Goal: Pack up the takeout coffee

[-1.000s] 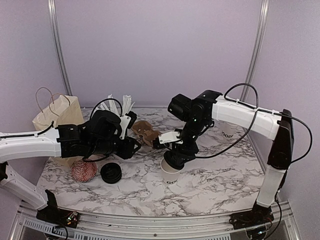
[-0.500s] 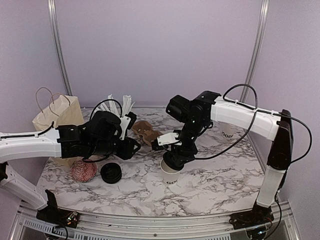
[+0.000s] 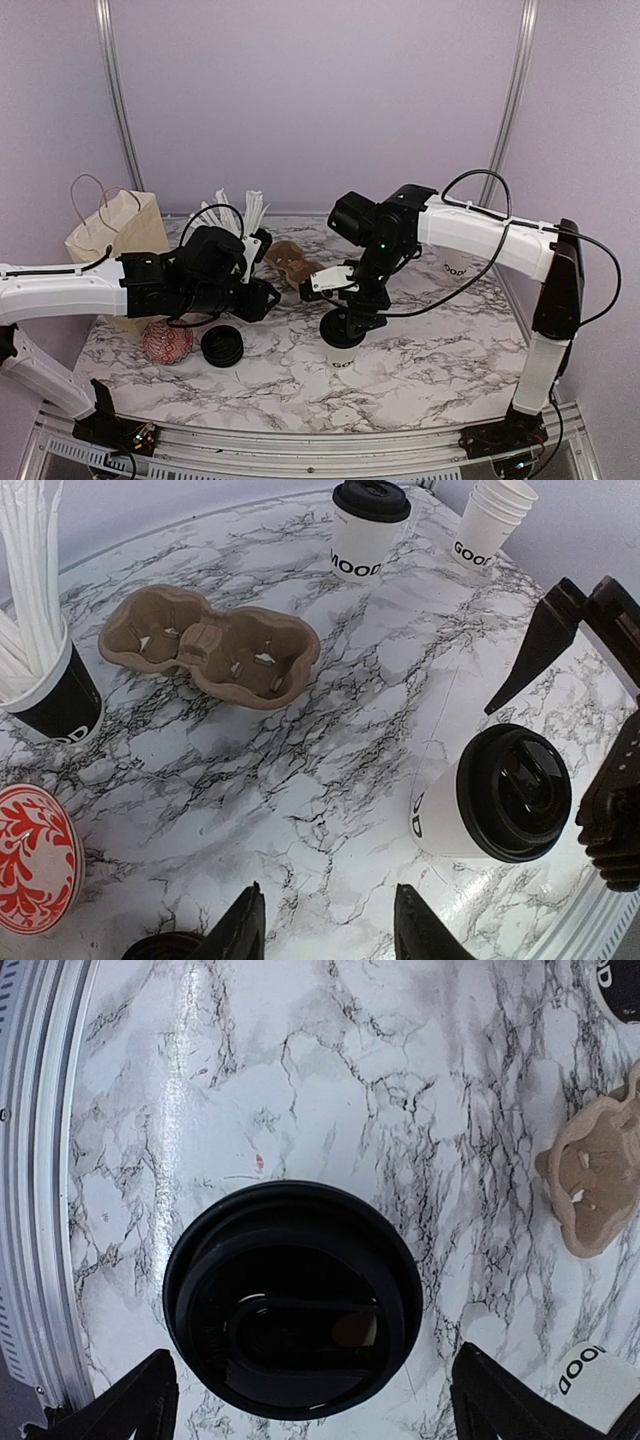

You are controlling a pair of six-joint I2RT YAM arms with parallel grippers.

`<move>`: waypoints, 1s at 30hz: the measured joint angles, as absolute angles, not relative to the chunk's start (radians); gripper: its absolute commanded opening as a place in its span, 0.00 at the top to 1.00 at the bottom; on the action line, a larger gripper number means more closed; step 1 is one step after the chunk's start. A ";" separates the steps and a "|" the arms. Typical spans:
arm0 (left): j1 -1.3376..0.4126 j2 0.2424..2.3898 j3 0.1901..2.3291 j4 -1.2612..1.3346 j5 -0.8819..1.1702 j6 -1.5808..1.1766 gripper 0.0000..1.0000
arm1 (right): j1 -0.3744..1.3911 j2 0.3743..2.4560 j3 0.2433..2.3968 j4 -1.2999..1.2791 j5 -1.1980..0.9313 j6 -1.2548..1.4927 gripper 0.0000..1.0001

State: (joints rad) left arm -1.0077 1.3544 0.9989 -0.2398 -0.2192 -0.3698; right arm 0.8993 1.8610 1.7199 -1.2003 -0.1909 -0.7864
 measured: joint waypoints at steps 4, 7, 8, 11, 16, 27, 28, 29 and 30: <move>-1.000 1.385 0.999 -0.236 -0.200 -0.434 0.56 | 0.898 1.837 1.719 -1.189 -0.174 -0.774 0.08; -0.996 1.421 0.999 -0.225 -0.149 -0.497 0.57 | 0.883 1.784 1.700 -1.164 -0.176 -0.754 0.11; -0.995 1.433 0.999 -0.216 -0.127 -0.519 0.57 | 0.874 1.764 1.689 -1.153 -0.184 -0.746 0.13; -0.995 1.457 0.991 -0.170 -0.046 -0.586 0.55 | 0.807 1.701 1.648 -1.120 -0.238 -0.701 0.23; -0.995 1.468 0.942 -0.046 0.069 -0.677 0.54 | 0.640 1.642 1.522 -1.018 -0.366 -0.595 0.41; -0.995 1.551 0.928 0.133 0.196 -0.760 0.48 | 0.532 1.663 1.319 -0.904 -0.690 -0.430 0.39; -0.995 1.558 0.929 0.136 0.202 -0.761 0.48 | 0.532 1.670 1.319 -0.897 -0.707 -0.422 0.39; -0.995 1.566 0.931 0.138 0.204 -0.761 0.48 | 0.532 1.674 1.319 -0.894 -0.720 -0.418 0.39; -0.995 1.576 0.935 0.139 0.208 -0.761 0.48 | 0.532 1.682 1.319 -0.891 -0.732 -0.415 0.40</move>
